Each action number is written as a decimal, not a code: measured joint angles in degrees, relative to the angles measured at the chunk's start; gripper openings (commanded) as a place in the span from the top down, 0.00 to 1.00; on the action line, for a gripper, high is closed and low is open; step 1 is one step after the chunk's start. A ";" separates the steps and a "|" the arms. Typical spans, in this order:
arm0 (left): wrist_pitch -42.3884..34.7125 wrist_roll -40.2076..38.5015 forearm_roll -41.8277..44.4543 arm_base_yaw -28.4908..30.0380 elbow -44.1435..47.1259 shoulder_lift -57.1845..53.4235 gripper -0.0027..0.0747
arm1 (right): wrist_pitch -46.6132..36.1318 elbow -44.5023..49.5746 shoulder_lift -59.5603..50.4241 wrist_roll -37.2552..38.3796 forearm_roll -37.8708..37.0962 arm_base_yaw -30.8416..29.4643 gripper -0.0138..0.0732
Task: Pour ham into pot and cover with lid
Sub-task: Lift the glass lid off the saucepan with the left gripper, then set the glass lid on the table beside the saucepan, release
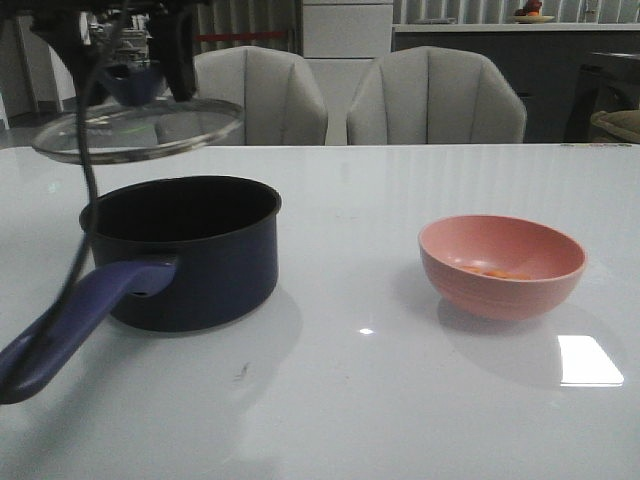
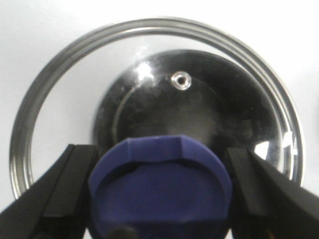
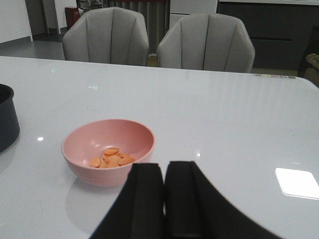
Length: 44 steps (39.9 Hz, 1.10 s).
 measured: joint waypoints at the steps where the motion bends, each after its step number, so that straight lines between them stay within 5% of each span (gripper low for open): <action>1: 0.00 0.69 0.00 0.61 0.72 -0.69 0.66 | 0.00 0.00 0.00 0.00 0.00 0.00 0.66; 19: -6.17 5.70 2.03 19.87 25.95 -10.25 0.66 | 0.00 0.00 0.00 0.00 0.00 0.00 0.66; 44: -18.37 10.65 0.00 20.74 32.25 -1.16 0.58 | 0.00 0.00 0.00 0.00 0.00 0.00 0.66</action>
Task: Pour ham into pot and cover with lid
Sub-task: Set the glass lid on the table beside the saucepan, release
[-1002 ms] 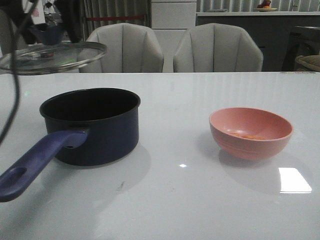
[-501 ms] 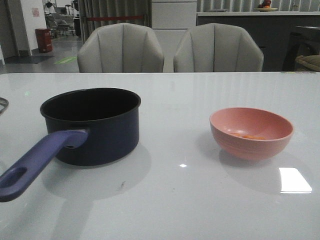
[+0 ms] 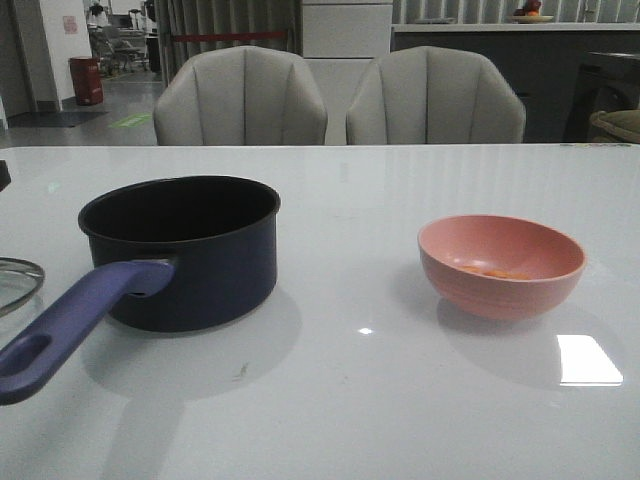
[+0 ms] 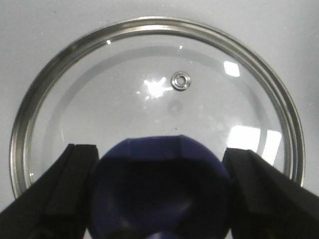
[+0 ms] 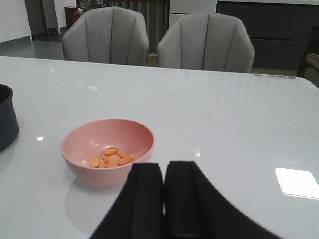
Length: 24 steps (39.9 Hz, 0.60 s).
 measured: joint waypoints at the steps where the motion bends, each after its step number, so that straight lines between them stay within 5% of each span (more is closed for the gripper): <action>1: 0.03 0.19 0.00 0.00 0.00 0.21 0.54 | 0.00 0.00 0.00 0.00 0.00 0.00 0.66; 10: -0.07 0.80 0.00 0.00 0.00 2.11 0.17 | 0.00 0.00 0.00 0.00 0.00 0.00 0.66; 24: 4.33 1.57 0.49 0.00 -2.63 1.71 0.17 | 0.00 0.00 0.00 0.00 0.00 0.00 0.66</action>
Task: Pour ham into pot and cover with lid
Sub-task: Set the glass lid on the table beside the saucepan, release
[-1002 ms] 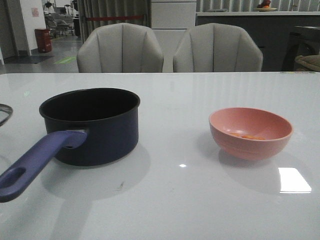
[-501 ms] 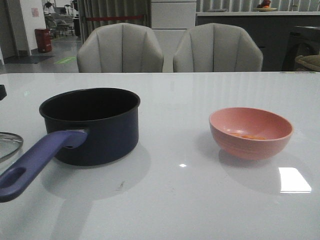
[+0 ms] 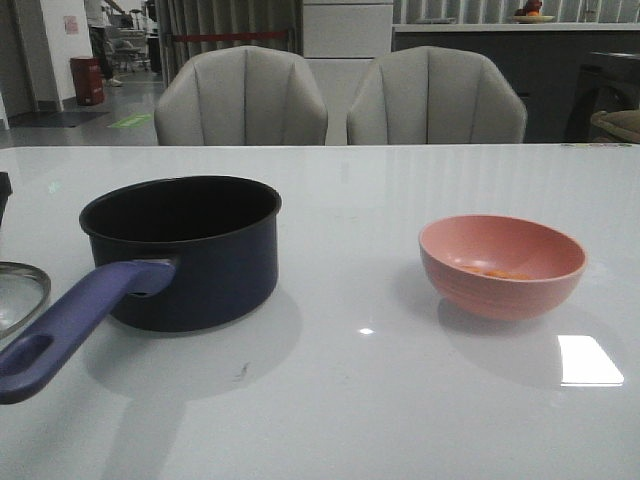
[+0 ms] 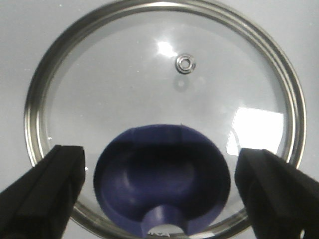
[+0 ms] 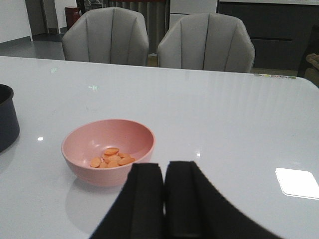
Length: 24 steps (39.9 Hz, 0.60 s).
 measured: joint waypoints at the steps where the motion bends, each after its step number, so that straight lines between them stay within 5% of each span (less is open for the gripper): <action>1: 0.22 0.31 0.00 0.00 -0.11 -0.64 0.17 | 0.00 0.00 0.00 0.00 0.00 0.00 0.66; 12: -1.17 2.26 0.00 -1.61 2.39 -13.39 0.17 | 0.00 0.00 0.00 0.00 0.00 0.00 0.66; 24: -11.87 3.37 -0.49 -2.79 16.21 -34.01 0.17 | 0.00 0.00 0.00 0.00 0.00 0.00 0.66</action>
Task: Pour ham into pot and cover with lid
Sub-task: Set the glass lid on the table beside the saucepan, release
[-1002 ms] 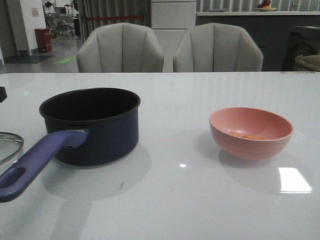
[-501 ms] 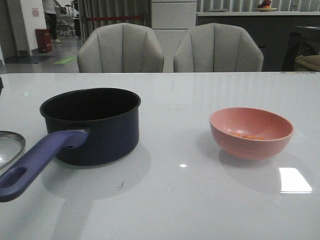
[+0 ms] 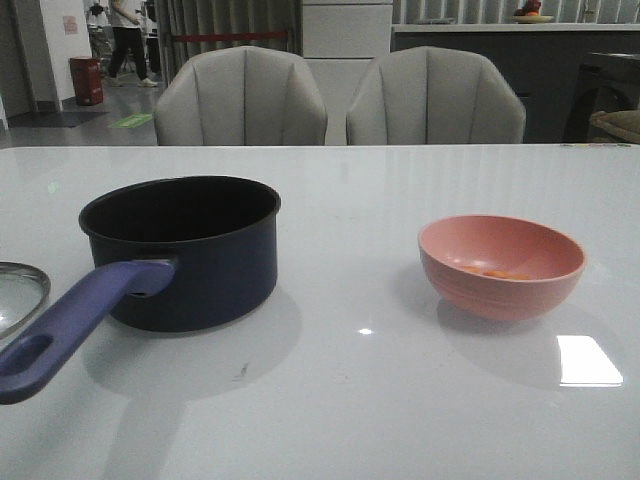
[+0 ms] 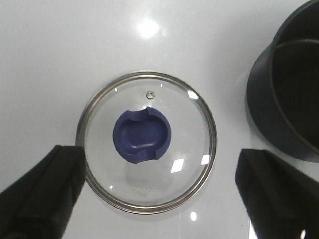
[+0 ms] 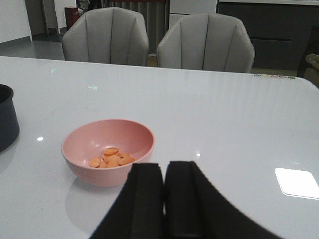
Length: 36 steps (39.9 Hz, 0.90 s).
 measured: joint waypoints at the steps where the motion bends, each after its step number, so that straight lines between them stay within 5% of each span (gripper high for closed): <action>1: -1.48 0.00 0.00 0.00 1.66 -1.72 0.17 | 0.00 0.00 0.00 0.00 0.00 0.00 0.66; 15: -20.17 0.00 0.46 -3.41 23.81 -34.06 0.17 | 0.00 0.00 0.00 0.00 0.00 0.00 0.66; 36: -21.87 0.00 0.00 -9.73 40.46 -64.87 0.17 | 0.00 0.00 0.00 0.00 0.00 0.00 0.66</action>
